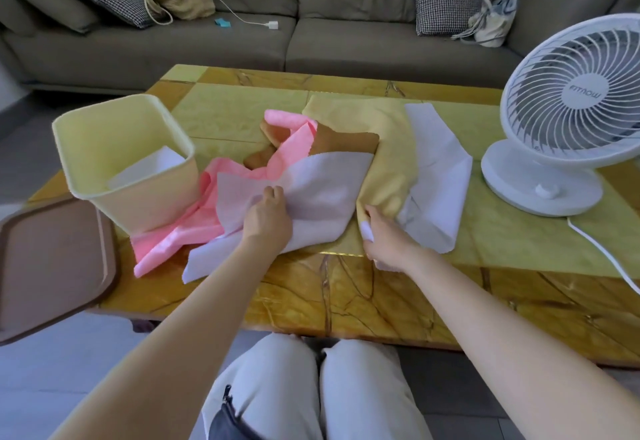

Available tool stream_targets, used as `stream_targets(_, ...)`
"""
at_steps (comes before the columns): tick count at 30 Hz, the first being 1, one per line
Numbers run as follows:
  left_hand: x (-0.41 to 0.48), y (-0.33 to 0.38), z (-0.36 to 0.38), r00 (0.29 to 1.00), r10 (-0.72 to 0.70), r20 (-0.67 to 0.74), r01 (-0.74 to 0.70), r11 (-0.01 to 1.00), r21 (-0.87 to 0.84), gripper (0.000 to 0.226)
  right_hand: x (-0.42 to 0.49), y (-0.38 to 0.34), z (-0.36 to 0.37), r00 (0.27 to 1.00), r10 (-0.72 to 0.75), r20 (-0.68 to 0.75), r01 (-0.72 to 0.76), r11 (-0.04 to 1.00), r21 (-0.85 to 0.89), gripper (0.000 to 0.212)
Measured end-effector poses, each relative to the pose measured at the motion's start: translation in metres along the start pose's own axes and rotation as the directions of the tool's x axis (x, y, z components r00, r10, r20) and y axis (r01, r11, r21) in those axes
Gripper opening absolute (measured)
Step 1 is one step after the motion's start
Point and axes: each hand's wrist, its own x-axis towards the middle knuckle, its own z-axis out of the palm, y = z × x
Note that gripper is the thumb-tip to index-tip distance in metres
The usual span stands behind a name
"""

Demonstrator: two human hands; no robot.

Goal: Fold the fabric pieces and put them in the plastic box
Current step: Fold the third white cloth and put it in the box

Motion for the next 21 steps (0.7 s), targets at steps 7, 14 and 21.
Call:
stream_targets(7,0.009,0.020,-0.005,1.000,-0.015,-0.013,0.016,0.998,0.059,0.059,0.002,0.016,-0.007,0.975,-0.039,-0.218,0.052,0.997,0.052,0.041)
stream_targets(14,-0.035,0.098,0.015,0.882,0.470,-0.037,-0.470,0.873,-0.130,0.042,-0.016,0.085,-0.029,0.942,0.203,-0.266,-0.253,0.953,-0.170,0.045)
stream_targets(21,-0.044,0.114,0.035,0.855,0.471,0.218,-0.479,0.878,-0.019,0.046,-0.021,0.106,-0.045,0.889,0.300,-0.346,-0.344,0.936,-0.070,0.023)
